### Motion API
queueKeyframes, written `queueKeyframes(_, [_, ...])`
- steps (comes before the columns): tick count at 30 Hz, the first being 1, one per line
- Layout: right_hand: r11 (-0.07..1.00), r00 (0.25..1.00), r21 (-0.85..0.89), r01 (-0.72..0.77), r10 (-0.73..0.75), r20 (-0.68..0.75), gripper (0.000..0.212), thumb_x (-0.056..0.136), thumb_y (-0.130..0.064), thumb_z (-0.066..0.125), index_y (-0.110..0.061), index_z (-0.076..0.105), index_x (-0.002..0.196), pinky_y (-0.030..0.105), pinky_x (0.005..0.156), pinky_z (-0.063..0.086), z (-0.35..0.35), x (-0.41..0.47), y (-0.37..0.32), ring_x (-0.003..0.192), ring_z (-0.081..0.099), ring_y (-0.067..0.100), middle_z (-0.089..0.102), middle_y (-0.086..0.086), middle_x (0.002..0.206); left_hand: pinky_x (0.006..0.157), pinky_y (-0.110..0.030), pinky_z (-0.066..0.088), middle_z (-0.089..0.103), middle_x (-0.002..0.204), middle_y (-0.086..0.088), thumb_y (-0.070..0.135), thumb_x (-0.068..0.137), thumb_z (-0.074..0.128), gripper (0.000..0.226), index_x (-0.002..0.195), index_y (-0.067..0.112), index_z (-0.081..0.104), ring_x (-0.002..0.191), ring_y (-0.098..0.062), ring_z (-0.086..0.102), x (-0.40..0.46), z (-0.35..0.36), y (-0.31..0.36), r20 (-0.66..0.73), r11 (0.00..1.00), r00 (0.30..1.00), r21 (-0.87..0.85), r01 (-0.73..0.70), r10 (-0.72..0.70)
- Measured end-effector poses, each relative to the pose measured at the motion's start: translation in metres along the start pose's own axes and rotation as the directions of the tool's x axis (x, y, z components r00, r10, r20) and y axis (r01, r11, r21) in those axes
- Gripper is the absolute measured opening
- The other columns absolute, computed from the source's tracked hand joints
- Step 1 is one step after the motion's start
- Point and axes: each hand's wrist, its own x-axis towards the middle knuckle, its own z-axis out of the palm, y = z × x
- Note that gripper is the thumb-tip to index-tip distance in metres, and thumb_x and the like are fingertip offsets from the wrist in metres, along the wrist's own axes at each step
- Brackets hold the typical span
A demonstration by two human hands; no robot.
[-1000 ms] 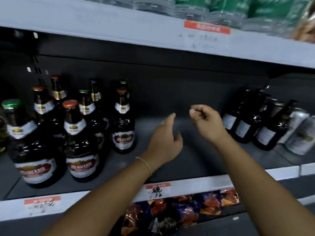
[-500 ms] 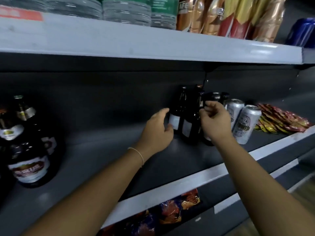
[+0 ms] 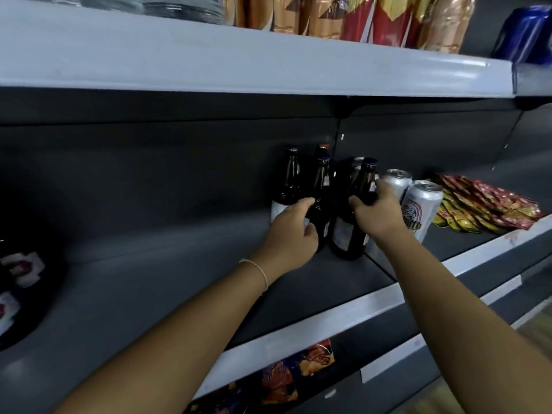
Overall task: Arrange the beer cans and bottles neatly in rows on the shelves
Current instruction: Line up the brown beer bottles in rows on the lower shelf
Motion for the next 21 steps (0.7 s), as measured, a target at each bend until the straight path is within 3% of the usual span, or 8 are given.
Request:
queueKeyframes(2, [0.999, 1.000, 0.024, 0.021, -0.021, 0.014, 0.076, 0.072, -0.051, 0.066, -0.018, 0.046, 0.137, 0.044, 0.099, 0.053, -0.001, -0.003, -0.008, 0.114, 0.064, 0.022, 0.065, 0.002, 0.125, 0.111, -0.039, 0.038, 0.043, 0.146, -0.003, 0.014, 0.094, 0.046, 0.053, 0.146, 0.019, 0.036, 0.136, -0.016, 0.039, -0.001, 0.003, -0.001, -0.009, 1.000, 1.000, -0.008, 0.004, -0.004])
queueKeyframes(5, [0.998, 0.998, 0.002, 0.059, -0.059, 0.017, 0.032, 0.085, -0.028, 0.070, -0.016, 0.062, 0.113, 0.045, 0.088, 0.059, -0.004, -0.002, -0.015, 0.091, 0.071, 0.020, 0.072, 0.001, 0.100, 0.110, -0.039, 0.040, 0.044, 0.146, -0.002, 0.020, 0.095, 0.047, 0.052, 0.145, 0.021, 0.035, 0.134, -0.015, 0.042, -0.003, 0.005, -0.005, -0.004, 1.000, 1.000, -0.012, 0.017, -0.017])
queueKeyframes(7, [0.999, 0.999, -0.024, 0.047, -0.047, 0.003, 0.023, 0.083, -0.029, 0.076, -0.018, 0.068, 0.101, 0.044, 0.080, 0.061, -0.008, -0.003, -0.017, 0.080, 0.072, 0.020, 0.075, 0.004, 0.089, 0.109, -0.039, 0.041, 0.045, 0.145, -0.002, 0.023, 0.094, 0.048, 0.052, 0.145, 0.021, 0.036, 0.134, -0.014, 0.043, -0.006, 0.006, -0.007, -0.009, 1.000, 1.000, -0.012, 0.015, -0.015])
queueKeyframes(10, [0.994, 0.991, -0.060, 0.088, -0.093, -0.098, 0.030, 0.071, -0.043, 0.082, -0.019, 0.070, 0.085, 0.044, 0.071, 0.061, -0.009, -0.020, -0.020, 0.073, 0.071, 0.023, 0.073, 0.007, 0.079, 0.108, -0.038, 0.041, 0.046, 0.144, -0.004, 0.023, 0.094, 0.049, 0.054, 0.146, 0.020, 0.035, 0.132, -0.015, 0.046, -0.013, 0.007, -0.007, 0.006, 1.000, 1.000, -0.009, 0.014, -0.014])
queueKeyframes(13, [0.982, 0.970, -0.082, 0.169, -0.181, -0.165, 0.035, 0.068, -0.042, 0.086, -0.020, 0.060, 0.071, 0.045, 0.067, 0.057, -0.004, -0.042, -0.028, 0.071, 0.064, 0.025, 0.064, 0.006, 0.073, 0.107, -0.033, 0.043, 0.050, 0.141, -0.004, 0.018, 0.092, 0.052, 0.055, 0.145, 0.016, 0.037, 0.127, -0.014, 0.050, -0.022, 0.005, -0.003, 0.002, 1.000, 1.000, -0.023, 0.004, -0.004])
queueKeyframes(17, [0.970, 0.948, -0.040, 0.240, -0.243, -0.205, 0.041, 0.063, -0.044, 0.088, -0.024, 0.053, 0.073, 0.044, 0.065, 0.056, 0.006, -0.065, -0.051, 0.070, 0.063, 0.023, 0.061, 0.003, 0.073, 0.089, -0.015, 0.046, 0.061, 0.124, 0.006, 0.022, 0.085, 0.064, 0.046, 0.129, 0.021, 0.051, 0.107, -0.002, 0.057, -0.037, -0.007, 0.003, 0.010, 0.998, 0.999, -0.059, -0.030, 0.030])
queueKeyframes(21, [0.963, 0.945, -0.011, 0.269, -0.266, -0.190, 0.050, 0.062, -0.040, 0.089, -0.025, 0.042, 0.068, 0.029, 0.057, 0.041, 0.023, -0.088, -0.083, 0.058, 0.045, 0.009, 0.046, -0.008, 0.063, 0.093, -0.025, 0.049, 0.062, 0.121, 0.012, 0.040, 0.075, 0.076, 0.055, 0.123, 0.027, 0.053, 0.106, -0.001, 0.057, -0.055, -0.024, 0.000, 0.044, 0.999, 0.999, -0.034, -0.004, 0.005])
